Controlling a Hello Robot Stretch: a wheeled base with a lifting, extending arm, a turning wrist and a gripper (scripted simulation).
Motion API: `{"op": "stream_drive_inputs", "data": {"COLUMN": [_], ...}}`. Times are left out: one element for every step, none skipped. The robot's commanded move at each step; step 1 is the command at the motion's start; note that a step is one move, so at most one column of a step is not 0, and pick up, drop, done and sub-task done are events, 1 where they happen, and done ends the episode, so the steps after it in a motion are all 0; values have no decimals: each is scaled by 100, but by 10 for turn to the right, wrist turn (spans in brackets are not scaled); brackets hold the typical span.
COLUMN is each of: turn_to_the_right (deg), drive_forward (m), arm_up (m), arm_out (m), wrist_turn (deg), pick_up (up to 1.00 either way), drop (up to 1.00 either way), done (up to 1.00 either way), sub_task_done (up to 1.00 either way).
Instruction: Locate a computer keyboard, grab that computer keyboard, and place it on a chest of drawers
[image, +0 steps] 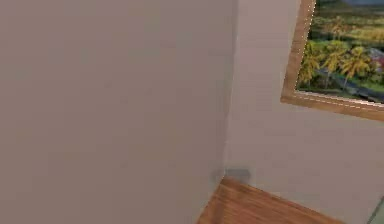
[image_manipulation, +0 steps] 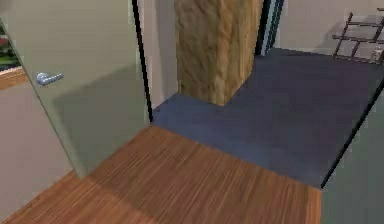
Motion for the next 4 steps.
{"op": "stream_drive_inputs", "data": {"turn_to_the_right": [-450, -450, -450, -180], "drive_forward": [0, 0, 0, 0], "arm_up": [0, 0, 0, 0], "arm_out": [0, 0, 0, 0], "wrist_turn": [0, 0, 0, 0], "pick_up": [0, 0, 0, 0], "drop": [0, 0, 0, 0], "done": [0, 0, 0, 0], "sub_task_done": [0, 0, 0, 0]}}
